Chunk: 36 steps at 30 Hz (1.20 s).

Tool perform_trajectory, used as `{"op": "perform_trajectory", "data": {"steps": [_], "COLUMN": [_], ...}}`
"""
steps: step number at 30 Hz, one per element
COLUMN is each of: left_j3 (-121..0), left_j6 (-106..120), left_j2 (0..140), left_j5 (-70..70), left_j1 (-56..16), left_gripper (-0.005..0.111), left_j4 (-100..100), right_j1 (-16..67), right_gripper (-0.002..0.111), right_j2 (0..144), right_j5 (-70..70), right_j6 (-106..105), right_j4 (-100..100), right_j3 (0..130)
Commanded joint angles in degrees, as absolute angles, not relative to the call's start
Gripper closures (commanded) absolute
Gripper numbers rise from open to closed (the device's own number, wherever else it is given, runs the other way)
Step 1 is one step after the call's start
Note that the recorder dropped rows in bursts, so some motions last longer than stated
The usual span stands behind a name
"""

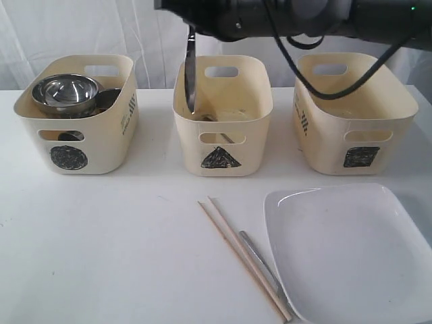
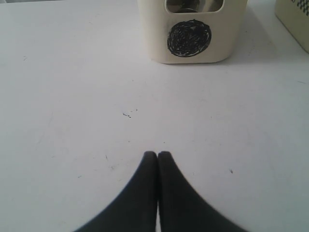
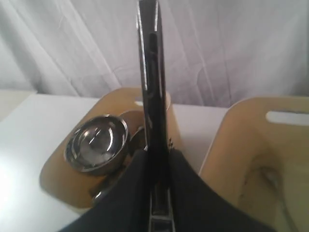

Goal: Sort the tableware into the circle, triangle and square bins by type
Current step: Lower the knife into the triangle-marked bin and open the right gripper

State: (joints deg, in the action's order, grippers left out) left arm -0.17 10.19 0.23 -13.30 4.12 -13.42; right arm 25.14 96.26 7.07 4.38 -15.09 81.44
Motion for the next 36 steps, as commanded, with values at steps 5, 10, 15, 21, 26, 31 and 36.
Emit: {"op": "perform_trajectory", "data": {"steps": [5, 10, 15, 21, 26, 31, 36], "left_j3": [0.0, 0.0, 0.0, 0.0, 0.0, 0.0, 0.0], "left_j6": [10.3, 10.3, 10.3, 10.3, 10.3, 10.3, 10.3], "left_j2": [0.0, 0.0, 0.0, 0.0, 0.0, 0.0, 0.0], "left_j5": [-13.4, -13.4, -13.4, -13.4, -13.4, -13.4, -13.4], "left_j1": [3.9, 3.9, 3.9, 3.9, 3.9, 3.9, 3.9], "left_gripper": [0.107, 0.107, 0.107, 0.107, 0.107, 0.107, 0.107], "left_j4": [-13.7, -13.7, -13.7, -13.7, -13.7, -13.7, -13.7], "right_j1": [20.5, 20.5, 20.5, 20.5, 20.5, 20.5, 20.5], "right_gripper": [0.108, 0.108, 0.108, 0.092, 0.084, 0.084, 0.084], "right_j2": [100.5, 106.7, 112.6, 115.6, 115.1, 111.9, 105.1], "right_j5": [-2.8, -19.0, -21.0, -20.6, -20.6, -14.6, 2.8], "right_j6": [-0.5, -1.6, -6.8, -6.9, -6.9, -6.9, -6.9], "right_j4": [-14.5, -14.5, -15.9, -16.5, -16.5, -16.5, -16.5], "right_j3": [81.6, 81.6, 81.6, 81.6, 81.6, 81.6, 81.6]}}
